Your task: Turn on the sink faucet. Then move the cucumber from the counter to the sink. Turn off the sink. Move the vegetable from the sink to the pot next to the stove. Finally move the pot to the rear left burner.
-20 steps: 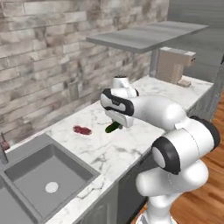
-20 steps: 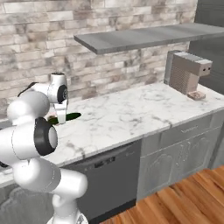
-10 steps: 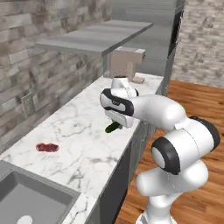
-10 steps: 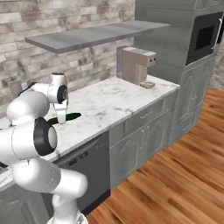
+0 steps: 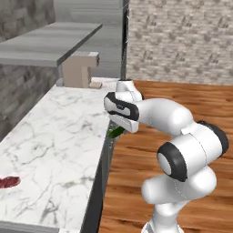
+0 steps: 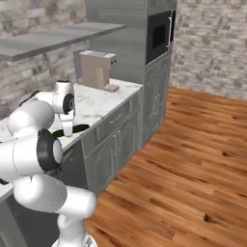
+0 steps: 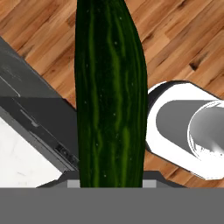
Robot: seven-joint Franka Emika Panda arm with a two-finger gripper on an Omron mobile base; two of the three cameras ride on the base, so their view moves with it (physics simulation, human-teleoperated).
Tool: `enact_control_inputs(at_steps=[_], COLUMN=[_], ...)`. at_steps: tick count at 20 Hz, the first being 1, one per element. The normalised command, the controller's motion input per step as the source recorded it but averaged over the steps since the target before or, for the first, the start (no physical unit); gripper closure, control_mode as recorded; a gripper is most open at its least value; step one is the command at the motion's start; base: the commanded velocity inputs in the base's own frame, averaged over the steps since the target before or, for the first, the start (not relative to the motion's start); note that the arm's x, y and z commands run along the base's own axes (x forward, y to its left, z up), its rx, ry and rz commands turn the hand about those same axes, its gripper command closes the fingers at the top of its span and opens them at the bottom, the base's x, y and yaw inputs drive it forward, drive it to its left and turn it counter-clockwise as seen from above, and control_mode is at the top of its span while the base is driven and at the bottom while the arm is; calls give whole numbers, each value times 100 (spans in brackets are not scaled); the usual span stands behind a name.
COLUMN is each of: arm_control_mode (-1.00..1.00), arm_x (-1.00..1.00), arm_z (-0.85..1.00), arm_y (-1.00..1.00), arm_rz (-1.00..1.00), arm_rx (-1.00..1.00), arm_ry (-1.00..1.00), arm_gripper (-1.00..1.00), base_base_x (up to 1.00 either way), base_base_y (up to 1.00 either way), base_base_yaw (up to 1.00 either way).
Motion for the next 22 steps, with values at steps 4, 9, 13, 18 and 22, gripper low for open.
enact_control_inputs(at_steps=[4, 9, 13, 18, 22], arm_control_mode=[100, 100, 100, 100, 100], arm_x=[0, 0, 0, 0, 0], arm_z=[0, 0, 0, 0, 0], arm_y=[0, 0, 0, 0, 0], arm_rz=[0, 0, 0, 0, 0], arm_rx=[0, 0, 0, 0, 0], arm_ry=[0, 0, 0, 0, 0], arm_gripper=[100, 100, 100, 100, 100], base_base_x=[0, 0, 0, 0, 0], base_base_y=[-45, -43, -40, -41, -43], base_base_yaw=[-51, -50, -48, -47, -46])
